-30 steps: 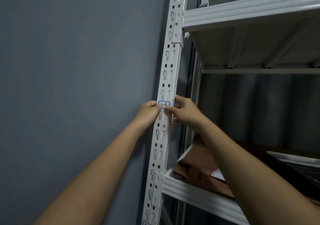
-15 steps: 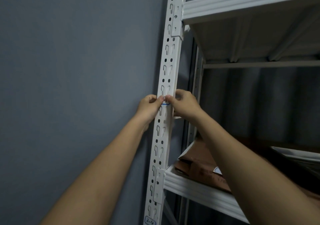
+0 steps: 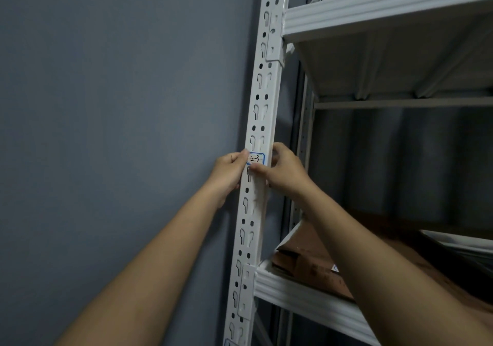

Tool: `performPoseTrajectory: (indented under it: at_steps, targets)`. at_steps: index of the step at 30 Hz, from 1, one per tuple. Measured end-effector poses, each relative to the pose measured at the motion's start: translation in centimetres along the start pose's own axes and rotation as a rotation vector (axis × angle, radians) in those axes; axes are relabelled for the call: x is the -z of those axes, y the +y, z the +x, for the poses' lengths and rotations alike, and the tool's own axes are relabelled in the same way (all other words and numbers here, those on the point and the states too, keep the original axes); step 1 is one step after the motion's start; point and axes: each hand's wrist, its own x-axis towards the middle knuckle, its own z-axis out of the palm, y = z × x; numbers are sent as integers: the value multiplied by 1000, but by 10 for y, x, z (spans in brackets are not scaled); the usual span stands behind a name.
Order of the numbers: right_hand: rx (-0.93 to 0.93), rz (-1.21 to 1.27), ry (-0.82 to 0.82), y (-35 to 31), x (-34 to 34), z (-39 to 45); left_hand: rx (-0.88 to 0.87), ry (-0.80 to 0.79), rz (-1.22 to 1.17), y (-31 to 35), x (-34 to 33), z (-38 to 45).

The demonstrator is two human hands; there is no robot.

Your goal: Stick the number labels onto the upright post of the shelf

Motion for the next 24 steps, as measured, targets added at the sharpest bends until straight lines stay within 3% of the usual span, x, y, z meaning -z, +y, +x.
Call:
performPoseTrajectory:
  at_steps: [6, 10, 17, 21, 24]
  targets:
    - [-65, 145, -89, -13, 13, 0, -76, 125, 137, -2, -5, 8]
    - [-23, 38, -3, -6, 4, 1, -58, 139, 8, -8, -8, 8]
    - [-13, 51, -65, 0, 4, 1, -43, 108, -98, -12, -9, -4]
    - [-3, -51, -171, -5, 11, -11, 1, 51, 10, -2, -6, -15]
    - [1, -224, -200, -13, 21, -21, -8, 71, 225, 3, -2, -25]
